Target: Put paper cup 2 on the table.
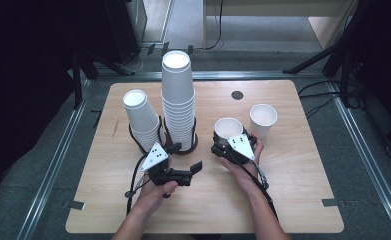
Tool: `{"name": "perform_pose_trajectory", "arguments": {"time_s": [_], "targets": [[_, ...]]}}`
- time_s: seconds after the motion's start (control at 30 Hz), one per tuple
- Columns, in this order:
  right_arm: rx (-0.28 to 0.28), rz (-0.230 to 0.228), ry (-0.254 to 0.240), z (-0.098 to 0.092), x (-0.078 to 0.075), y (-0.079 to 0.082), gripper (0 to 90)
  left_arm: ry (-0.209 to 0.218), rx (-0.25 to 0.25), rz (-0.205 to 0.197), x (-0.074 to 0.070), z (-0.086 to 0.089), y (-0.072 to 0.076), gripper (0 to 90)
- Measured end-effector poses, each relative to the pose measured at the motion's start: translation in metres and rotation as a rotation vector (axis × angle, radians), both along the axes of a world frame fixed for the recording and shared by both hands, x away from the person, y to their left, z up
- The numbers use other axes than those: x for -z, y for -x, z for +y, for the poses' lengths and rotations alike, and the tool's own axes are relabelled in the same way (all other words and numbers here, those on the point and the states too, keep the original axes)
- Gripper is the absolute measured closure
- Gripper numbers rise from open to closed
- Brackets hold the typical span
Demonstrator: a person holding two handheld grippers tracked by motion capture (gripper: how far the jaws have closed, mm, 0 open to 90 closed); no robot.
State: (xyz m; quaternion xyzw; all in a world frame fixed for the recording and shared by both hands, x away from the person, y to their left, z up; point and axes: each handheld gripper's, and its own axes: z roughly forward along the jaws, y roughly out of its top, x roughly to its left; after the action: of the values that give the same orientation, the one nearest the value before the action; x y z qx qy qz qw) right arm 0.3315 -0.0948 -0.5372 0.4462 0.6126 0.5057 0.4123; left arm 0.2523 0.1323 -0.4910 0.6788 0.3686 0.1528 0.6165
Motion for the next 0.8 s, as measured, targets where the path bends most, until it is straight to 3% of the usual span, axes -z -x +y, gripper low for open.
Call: {"name": "perform_pose_trajectory", "arguments": {"time_s": [0.37, 0.57, 0.8], "targets": [[-0.029, 0.021, -0.044, -0.004, 0.000, 0.005, 0.0, 0.000, -0.005, 0.010, 0.003, 0.001, -0.002, 0.0], [-0.059, 0.038, -0.044, -0.007, -0.001, 0.009, 0.0, 0.004, -0.011, 0.019, 0.003, 0.002, -0.003, 0.0], [-0.085, 0.056, -0.031, -0.017, 0.001, 0.016, 0.0, -0.026, -0.035, 0.017, 0.005, 0.006, 0.001, 0.0]]}}
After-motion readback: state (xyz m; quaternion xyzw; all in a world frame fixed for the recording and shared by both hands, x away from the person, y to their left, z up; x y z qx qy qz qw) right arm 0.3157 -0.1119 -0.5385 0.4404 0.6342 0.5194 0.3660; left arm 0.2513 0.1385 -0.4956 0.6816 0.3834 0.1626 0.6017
